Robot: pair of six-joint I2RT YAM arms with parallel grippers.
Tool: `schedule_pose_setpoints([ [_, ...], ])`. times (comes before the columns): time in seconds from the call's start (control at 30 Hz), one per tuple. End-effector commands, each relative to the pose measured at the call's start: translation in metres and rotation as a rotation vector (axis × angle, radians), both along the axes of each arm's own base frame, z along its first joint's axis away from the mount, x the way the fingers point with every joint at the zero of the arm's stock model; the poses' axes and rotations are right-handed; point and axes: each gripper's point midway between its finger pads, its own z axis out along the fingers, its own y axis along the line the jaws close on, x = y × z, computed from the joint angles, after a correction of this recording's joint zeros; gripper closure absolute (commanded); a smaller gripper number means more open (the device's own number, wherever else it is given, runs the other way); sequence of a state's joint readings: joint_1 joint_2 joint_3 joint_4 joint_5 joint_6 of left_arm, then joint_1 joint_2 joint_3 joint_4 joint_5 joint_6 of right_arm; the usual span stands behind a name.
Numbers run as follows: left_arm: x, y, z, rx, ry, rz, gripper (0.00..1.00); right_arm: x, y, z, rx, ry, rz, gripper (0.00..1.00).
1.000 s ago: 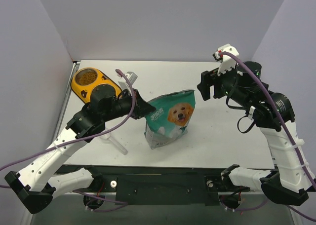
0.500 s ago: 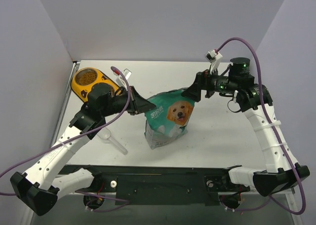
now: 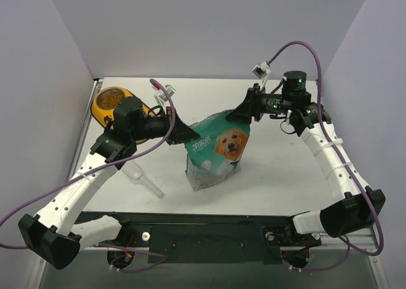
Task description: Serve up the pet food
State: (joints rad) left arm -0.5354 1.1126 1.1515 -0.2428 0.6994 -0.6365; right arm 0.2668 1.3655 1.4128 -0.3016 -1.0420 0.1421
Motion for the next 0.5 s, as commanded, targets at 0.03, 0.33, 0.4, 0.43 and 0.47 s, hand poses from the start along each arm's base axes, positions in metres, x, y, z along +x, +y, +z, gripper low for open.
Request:
schedule_pose_setpoints([
  [0.03,-0.006,-0.005,0.039,-0.085,-0.110,-0.177,1.00,0.010,0.009,0.067,0.298,-0.094,0.036,0.67],
  [0.33,0.023,0.011,0.043,-0.136,-0.132,-0.265,1.00,0.034,-0.028,0.086,0.564,0.092,-0.204,1.00],
  [0.4,0.028,0.017,0.044,-0.159,-0.134,-0.258,1.00,0.017,-0.029,0.077,0.497,0.115,-0.252,1.00],
  [0.43,0.030,0.020,0.043,-0.164,-0.130,-0.249,1.00,0.018,-0.031,0.069,0.463,0.117,-0.298,1.00],
  [0.47,0.034,0.022,0.039,-0.166,-0.112,-0.226,1.00,0.011,-0.033,0.048,0.355,0.147,-0.330,1.00],
])
